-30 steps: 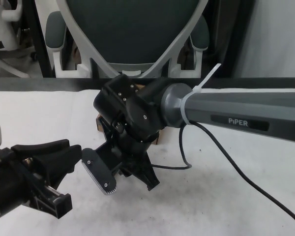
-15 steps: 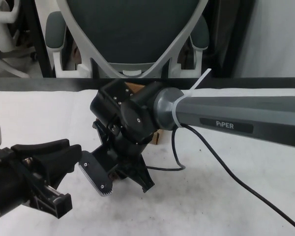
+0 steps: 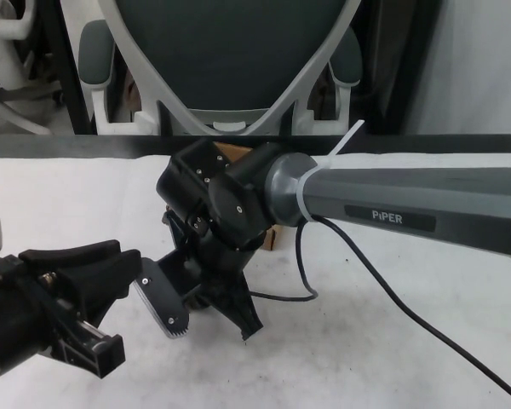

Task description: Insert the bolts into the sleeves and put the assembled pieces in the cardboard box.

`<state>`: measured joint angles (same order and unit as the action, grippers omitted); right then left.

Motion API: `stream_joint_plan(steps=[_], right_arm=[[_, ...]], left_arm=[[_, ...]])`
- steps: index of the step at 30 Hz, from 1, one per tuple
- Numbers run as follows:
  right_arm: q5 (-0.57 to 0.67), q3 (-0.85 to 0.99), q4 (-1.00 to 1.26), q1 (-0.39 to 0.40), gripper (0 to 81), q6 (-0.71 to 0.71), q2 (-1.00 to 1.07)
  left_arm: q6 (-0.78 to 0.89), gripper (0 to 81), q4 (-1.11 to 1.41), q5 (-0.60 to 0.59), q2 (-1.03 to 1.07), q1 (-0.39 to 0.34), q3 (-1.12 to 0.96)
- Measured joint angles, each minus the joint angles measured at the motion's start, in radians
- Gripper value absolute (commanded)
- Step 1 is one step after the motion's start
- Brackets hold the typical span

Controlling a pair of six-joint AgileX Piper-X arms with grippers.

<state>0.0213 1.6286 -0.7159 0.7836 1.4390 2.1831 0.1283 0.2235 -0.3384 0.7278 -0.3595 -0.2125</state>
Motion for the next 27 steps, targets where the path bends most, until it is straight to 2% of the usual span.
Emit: stream_joint_plan(steps=[4,5,6,7,9,13,18,24,27], right_arm=[[0.000,0.000,-0.005,0.000,0.2,-0.073,-0.009],[0.015,0.000,-0.009,-0.007,0.2,-0.137,-0.024],[0.054,0.000,-0.009,-0.008,0.2,-0.215,-0.024],[0.058,-0.005,-0.011,-0.012,0.2,-0.215,-0.036],[0.140,-0.027,-0.011,-0.033,0.2,-0.321,-0.092],[0.206,-0.096,0.021,-0.062,0.2,-0.415,-0.205],[0.217,-0.231,0.114,-0.067,0.2,-0.498,-0.329],[0.225,-0.463,0.290,-0.067,0.2,-0.613,-0.487],[0.225,-0.560,0.382,-0.067,0.2,-0.725,-0.561]], left_arm=[[-0.035,0.8,0.000,0.000,0.000,0.000,0.000],[-0.047,0.8,0.006,0.000,0.000,0.000,0.004],[-0.056,0.8,0.016,0.000,0.000,0.000,0.010],[-0.059,0.8,0.018,0.000,0.000,0.000,0.012],[-0.069,0.8,0.058,0.000,0.000,0.000,0.036],[-0.086,0.8,0.196,-0.009,0.000,0.000,0.117],[-0.128,0.8,0.337,-0.084,0.000,0.000,0.177],[-0.216,0.8,0.360,-0.184,0.000,0.000,0.178],[-0.261,0.8,0.360,-0.259,0.000,-0.005,0.178]])
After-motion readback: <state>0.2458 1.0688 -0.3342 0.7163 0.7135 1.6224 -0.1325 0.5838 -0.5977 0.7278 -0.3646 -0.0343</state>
